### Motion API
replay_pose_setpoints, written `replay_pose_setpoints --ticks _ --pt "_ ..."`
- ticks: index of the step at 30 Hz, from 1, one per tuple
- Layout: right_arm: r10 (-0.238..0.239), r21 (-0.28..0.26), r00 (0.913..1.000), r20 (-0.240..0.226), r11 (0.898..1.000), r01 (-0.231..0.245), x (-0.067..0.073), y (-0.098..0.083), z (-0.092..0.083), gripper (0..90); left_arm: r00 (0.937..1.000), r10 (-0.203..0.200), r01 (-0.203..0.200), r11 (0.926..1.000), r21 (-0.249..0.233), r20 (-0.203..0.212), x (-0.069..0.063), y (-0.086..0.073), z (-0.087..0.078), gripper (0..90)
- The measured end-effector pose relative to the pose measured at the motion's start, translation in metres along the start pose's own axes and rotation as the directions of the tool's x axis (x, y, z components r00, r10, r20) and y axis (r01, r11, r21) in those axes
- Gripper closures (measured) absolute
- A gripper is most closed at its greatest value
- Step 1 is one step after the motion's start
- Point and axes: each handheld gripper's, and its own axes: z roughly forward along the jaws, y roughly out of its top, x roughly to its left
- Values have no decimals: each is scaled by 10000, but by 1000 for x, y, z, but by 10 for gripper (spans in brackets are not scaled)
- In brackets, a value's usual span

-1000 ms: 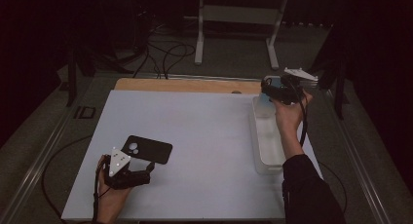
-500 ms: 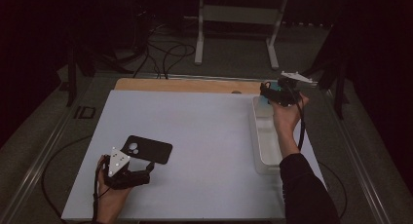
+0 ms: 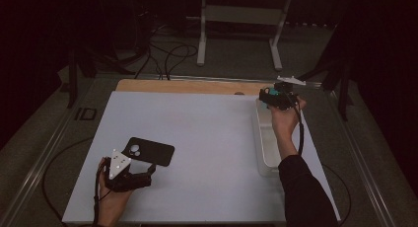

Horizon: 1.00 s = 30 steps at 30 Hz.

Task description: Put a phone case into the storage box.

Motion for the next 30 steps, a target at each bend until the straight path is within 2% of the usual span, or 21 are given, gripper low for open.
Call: replay_pose_setpoints --ticks 5,12,26,27,28,30 --pt "-64 380 10000 62 9993 61 1 -4 5 168 10000 3 -3 10000 -3 10 0 0 0 4" --pt "-92 642 9999 137 9979 83 2 -9 12 168 10000 -13 13 10000 -17 11 0 0 0 4" --pt "-339 580 9992 196 9978 327 5 -11 19 161 10000 -75 75 10000 -23 11 0 0 0 4" --pt "-326 557 9993 177 9980 315 4 -11 19 144 10000 -75 75 10000 -23 11 0 0 0 4" --pt "-68 512 10000 10 9987 67 3 -11 19 98 9999 -110 110 9999 -27 20 1 0 -1 5" --pt "26 446 10000 -25 9990 -25 2 -11 19 87 10000 -89 89 10000 -37 16 1 0 -1 4"
